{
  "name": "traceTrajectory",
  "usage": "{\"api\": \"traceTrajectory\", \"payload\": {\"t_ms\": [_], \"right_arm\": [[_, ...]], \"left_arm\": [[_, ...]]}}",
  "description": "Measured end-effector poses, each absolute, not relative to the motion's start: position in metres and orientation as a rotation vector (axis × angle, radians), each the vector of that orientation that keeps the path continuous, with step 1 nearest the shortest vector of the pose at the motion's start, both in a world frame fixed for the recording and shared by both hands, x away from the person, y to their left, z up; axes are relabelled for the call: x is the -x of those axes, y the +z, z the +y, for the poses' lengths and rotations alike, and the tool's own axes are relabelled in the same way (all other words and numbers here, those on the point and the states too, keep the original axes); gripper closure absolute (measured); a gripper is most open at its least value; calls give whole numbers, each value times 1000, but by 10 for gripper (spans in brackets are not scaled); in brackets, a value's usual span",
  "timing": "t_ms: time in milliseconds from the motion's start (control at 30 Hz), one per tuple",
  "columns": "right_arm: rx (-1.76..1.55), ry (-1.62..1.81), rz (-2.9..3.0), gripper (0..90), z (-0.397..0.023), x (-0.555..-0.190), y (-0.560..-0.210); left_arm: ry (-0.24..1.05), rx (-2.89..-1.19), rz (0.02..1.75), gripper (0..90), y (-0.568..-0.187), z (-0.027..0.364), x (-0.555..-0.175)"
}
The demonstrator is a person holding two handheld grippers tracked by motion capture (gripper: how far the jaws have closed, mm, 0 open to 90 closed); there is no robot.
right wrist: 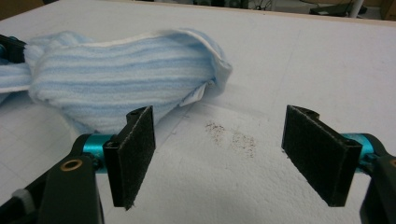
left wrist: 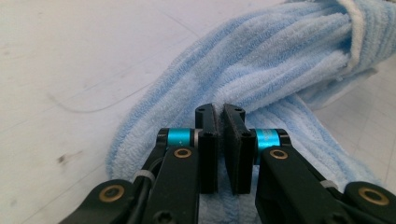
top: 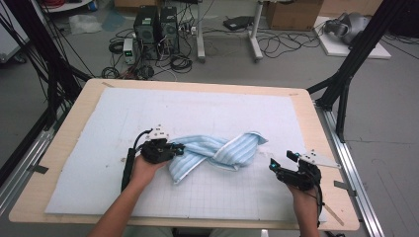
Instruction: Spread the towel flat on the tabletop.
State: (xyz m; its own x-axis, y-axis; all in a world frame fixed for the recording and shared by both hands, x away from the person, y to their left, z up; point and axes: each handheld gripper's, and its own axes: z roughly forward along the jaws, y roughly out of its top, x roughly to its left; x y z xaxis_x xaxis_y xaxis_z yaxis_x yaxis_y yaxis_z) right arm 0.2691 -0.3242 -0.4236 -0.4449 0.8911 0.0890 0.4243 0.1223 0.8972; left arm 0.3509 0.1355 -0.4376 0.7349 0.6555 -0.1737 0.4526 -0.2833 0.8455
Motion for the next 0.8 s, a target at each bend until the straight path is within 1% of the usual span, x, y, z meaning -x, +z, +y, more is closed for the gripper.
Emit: {"api": "traceTrajectory", "payload": {"t_ms": [233,333,467,800], "right_arm": [[-1267,1275,1949,251,-321,-271,-426],[-1264,1274,1959,251,-319,-273,-427],[-1256,1273,1967,252,-315,-274,-427],[-1258,1269,1971,251,-316,-273,-428]], "left_arm": [[283,-1896,920,844,-441,167,-346],[288,-1892,939,847,-442,175,-344],[330,-1912,960,848,-441,183,-344],[376,-1871,1052,850,-441,212,-346]]}}
